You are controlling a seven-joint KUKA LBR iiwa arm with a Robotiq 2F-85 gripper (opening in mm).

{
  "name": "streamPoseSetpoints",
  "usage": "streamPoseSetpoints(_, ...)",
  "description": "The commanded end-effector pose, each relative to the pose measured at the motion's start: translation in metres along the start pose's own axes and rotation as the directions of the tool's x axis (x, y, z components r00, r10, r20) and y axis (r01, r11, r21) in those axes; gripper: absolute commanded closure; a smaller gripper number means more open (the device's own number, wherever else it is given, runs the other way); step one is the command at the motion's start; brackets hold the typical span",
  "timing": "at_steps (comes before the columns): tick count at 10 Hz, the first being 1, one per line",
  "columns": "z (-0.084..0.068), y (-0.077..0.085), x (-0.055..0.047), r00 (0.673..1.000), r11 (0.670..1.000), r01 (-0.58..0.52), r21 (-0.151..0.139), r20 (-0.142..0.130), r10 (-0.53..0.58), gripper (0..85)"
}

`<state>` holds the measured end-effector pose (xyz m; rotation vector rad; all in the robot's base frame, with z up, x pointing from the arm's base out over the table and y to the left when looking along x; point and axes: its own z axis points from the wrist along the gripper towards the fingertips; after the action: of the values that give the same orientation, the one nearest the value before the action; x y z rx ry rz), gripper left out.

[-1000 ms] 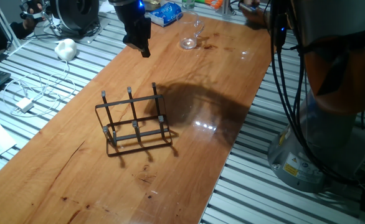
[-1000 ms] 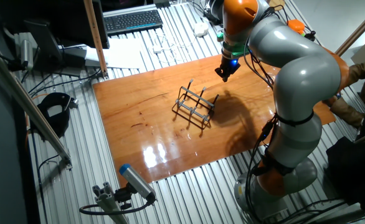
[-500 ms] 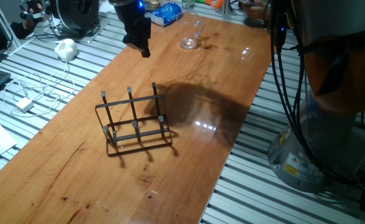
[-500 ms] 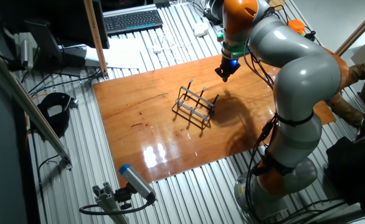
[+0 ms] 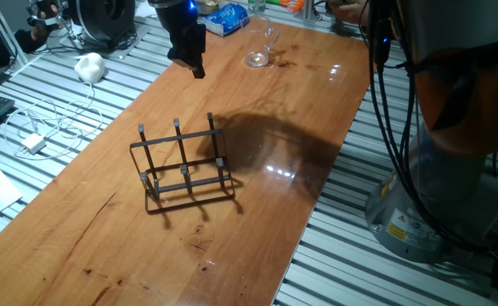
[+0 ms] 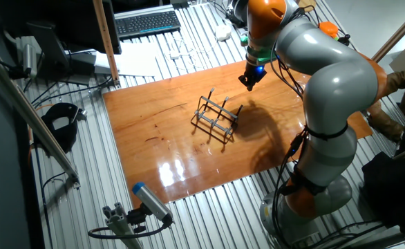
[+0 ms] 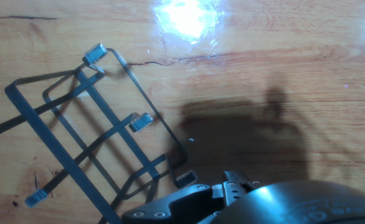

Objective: Put the cup on the cup rack

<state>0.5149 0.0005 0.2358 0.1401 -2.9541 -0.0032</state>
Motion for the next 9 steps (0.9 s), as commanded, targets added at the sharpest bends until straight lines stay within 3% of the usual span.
streamPoseSetpoints(1,-0.0001,0.0000,0.0000,1.000,1.000,-0.008,0.002,0.002,0.008,85.0)
streamPoseSetpoints(9,-0.0001,0.0000,0.0001,0.998,0.999,-0.054,0.004,0.014,0.054,85.0)
